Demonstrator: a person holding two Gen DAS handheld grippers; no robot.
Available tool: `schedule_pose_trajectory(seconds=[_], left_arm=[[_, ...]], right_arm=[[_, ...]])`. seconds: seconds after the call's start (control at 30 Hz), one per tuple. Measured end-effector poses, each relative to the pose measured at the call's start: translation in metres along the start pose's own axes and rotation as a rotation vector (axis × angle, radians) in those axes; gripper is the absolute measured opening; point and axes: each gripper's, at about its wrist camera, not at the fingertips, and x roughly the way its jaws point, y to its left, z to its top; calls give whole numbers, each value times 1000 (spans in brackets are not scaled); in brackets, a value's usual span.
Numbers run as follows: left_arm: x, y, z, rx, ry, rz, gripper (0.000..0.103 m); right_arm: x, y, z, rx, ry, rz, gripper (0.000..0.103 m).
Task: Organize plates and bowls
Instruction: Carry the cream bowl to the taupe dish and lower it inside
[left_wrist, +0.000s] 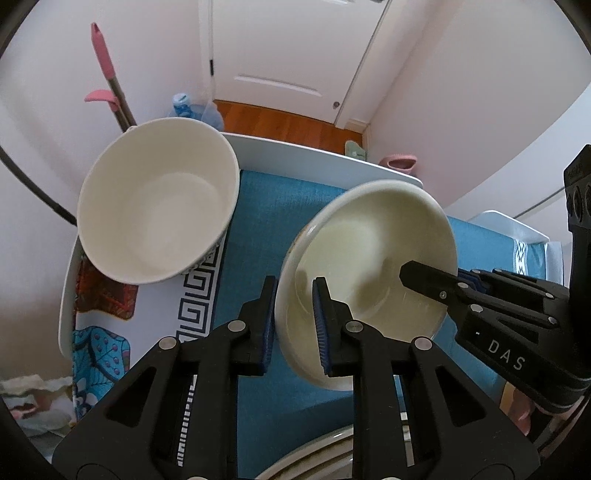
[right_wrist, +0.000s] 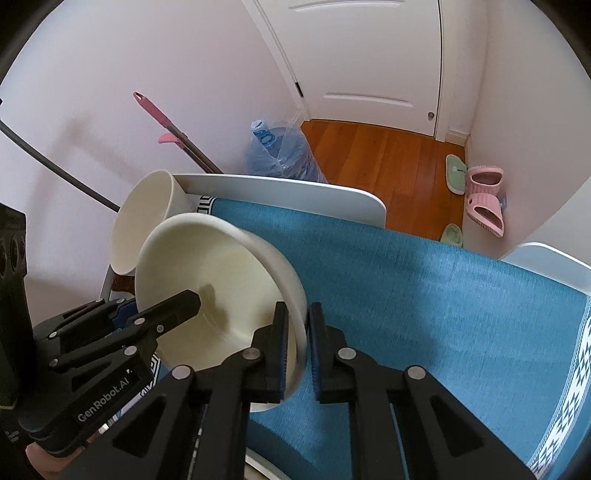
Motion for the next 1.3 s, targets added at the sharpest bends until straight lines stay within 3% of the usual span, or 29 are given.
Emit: schedule_pose_trajectory(seconds=[0.57,0.9,1.07,1.3], left_arm=[[12,10,5,-31,36,-35,15],[8,5,12,-20,52,-55,15],[-8,-6,20,26,40,-84,15],[-39,-53,15,165,16,-168,15]], right_arm=[[7,0,9,21,20,-9,11],[-10,-2,17,47,-4,-21,11],[-36,-7,10,86,-30,-28,11],[-99,-24,-25,189,-103,-92,11]])
